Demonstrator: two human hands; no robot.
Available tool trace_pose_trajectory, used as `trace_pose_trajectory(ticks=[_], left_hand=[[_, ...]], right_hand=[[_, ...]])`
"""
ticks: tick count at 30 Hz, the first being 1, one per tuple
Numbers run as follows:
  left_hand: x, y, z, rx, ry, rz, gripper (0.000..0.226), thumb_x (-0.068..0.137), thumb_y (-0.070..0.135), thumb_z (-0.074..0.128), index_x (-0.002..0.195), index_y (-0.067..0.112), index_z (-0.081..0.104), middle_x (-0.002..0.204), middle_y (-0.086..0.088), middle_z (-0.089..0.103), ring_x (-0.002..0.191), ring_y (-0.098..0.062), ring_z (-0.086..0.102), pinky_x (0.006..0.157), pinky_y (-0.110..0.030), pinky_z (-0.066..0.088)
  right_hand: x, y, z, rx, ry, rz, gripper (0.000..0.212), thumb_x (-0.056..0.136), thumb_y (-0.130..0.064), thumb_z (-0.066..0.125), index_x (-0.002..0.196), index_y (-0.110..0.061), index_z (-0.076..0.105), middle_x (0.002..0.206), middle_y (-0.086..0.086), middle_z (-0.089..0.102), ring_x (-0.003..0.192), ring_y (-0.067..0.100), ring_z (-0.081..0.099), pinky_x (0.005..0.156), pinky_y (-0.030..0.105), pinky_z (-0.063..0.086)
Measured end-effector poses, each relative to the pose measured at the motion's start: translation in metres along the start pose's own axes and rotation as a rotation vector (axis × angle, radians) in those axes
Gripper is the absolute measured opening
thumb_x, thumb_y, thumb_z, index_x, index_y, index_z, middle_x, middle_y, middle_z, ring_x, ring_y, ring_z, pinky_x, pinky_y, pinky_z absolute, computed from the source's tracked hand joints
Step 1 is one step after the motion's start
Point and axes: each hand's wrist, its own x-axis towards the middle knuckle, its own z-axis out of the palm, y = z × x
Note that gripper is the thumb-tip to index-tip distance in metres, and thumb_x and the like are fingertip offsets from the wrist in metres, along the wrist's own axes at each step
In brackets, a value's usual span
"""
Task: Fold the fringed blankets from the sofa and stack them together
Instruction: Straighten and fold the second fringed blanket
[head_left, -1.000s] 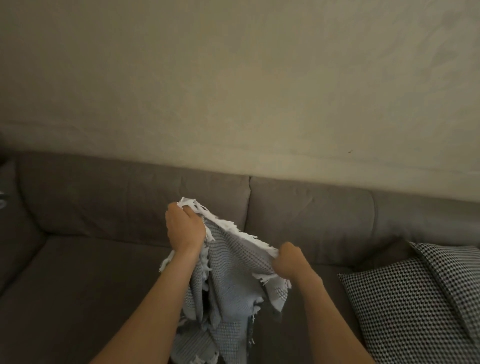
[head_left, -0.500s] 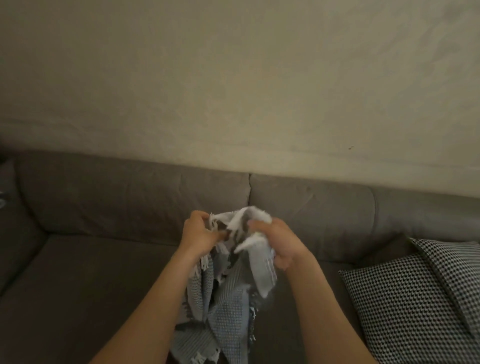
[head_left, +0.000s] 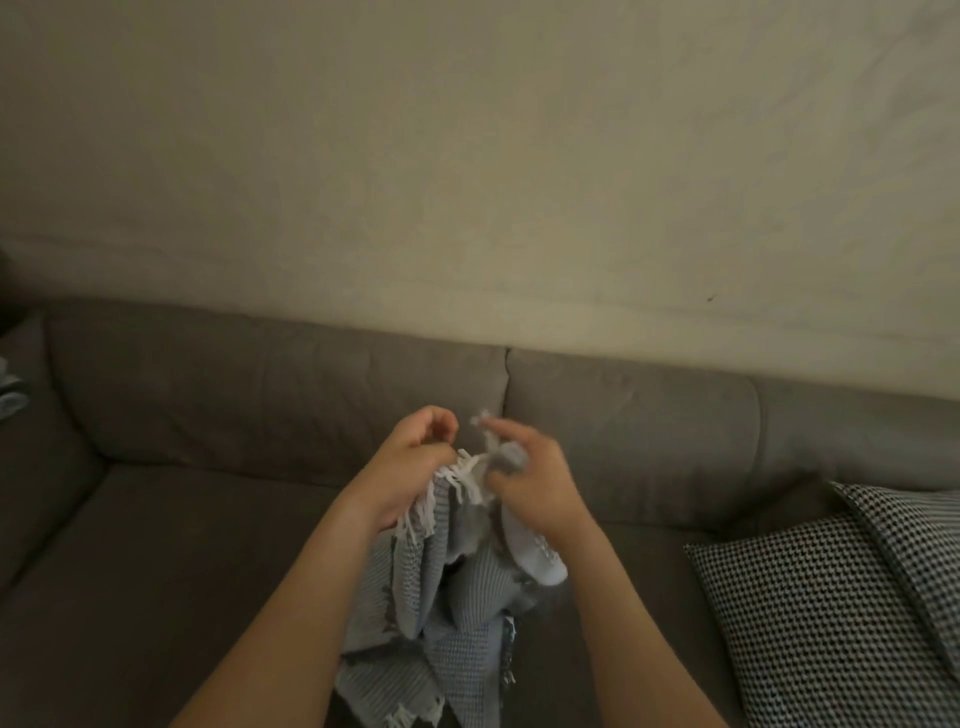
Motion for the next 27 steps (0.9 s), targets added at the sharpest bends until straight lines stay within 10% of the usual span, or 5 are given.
trace_pose_trajectory(ticks=[3,7,18,27], left_hand=[[-0.001,0.004,0.006,-0.067,-0.101,0.037,0.033,0.087,-0.018,0.053,0.095,0.013,0.061,0.09,-0.004,0.058,0.08,-0.016,0.053,0.074,-0.031,0.045],[-0.007,0.005,0.005,0.204,-0.12,0.091,0.025,0.085,-0.005,0.068,0.102,0.014,0.066,0.096,0.002,0.061,0.079,-0.009,0.057,0.071,-0.023,0.049],[-0.01,-0.028,-0.002,0.721,-0.03,0.065,0.008,0.087,0.021,0.062,0.088,0.028,0.063,0.083,0.006,0.069,0.077,-0.017,0.067,0.074,-0.052,0.058],[-0.016,-0.03,-0.01,0.539,0.181,0.022,0.017,0.077,0.043,0.067,0.08,0.026,0.065,0.072,0.006,0.068,0.066,-0.011,0.066,0.062,-0.034,0.049]], right_hand=[[-0.007,0.009,0.011,-0.042,-0.257,-0.059,0.061,0.077,-0.008,0.074,0.133,-0.029,0.064,0.112,-0.012,0.074,0.1,0.005,0.071,0.084,0.029,0.06],[-0.011,0.011,0.01,-0.124,-0.182,-0.008,0.035,0.088,-0.003,0.056,0.076,-0.034,0.064,0.062,-0.014,0.063,0.056,0.003,0.057,0.055,0.026,0.045],[-0.009,0.002,-0.001,0.001,0.072,0.0,0.009,0.09,-0.017,0.077,0.082,-0.013,0.079,0.068,0.001,0.073,0.062,0.013,0.068,0.057,0.029,0.054],[-0.008,-0.003,-0.006,0.442,0.252,0.275,0.015,0.092,-0.005,0.071,0.084,-0.014,0.08,0.082,0.022,0.074,0.072,0.027,0.066,0.068,0.045,0.059]])
